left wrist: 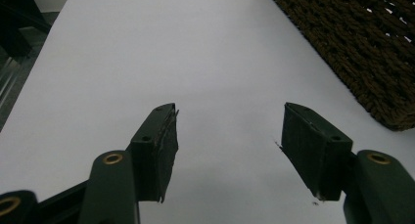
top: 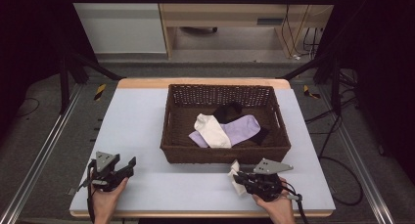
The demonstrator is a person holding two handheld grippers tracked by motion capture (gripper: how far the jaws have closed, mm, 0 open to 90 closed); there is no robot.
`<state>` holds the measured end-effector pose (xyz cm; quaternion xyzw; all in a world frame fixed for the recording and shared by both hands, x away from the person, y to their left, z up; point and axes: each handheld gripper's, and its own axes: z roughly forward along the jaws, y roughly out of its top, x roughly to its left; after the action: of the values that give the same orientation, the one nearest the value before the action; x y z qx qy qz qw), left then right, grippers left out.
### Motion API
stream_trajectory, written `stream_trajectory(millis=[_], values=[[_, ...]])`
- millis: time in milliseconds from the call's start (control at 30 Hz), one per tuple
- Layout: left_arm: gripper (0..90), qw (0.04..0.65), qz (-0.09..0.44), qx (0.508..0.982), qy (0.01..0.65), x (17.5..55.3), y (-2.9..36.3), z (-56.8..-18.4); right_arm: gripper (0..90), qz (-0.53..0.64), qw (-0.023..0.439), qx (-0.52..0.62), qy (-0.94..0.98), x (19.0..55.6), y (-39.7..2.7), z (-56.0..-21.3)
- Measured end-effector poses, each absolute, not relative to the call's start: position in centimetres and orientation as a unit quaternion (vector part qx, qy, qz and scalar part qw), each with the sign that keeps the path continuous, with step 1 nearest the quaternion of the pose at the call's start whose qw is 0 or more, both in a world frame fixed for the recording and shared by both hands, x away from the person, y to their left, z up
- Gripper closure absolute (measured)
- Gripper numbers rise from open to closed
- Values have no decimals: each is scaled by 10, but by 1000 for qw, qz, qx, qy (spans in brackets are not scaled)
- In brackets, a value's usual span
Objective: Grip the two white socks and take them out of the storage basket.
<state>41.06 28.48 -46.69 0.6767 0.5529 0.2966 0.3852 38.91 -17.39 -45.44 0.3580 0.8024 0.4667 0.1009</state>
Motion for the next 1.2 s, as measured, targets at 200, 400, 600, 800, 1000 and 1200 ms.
stream_trajectory(millis=[200,400,600,800,1000,1200], values=[[363,385,297,677,552,411,285,-467,764,459,98,354,809,389,-166,-458],[353,385,294,676,555,411,285,-467,715,477,101,344,802,387,-165,-448],[351,386,293,675,556,411,285,-467,673,511,120,342,780,385,-170,-427],[349,388,292,675,556,411,286,-467,583,533,148,349,756,394,-174,-405],[349,390,290,675,555,411,287,-467,482,537,192,362,737,412,-171,-386],[349,390,288,678,552,412,286,-467,424,543,210,375,722,431,-164,-374]])
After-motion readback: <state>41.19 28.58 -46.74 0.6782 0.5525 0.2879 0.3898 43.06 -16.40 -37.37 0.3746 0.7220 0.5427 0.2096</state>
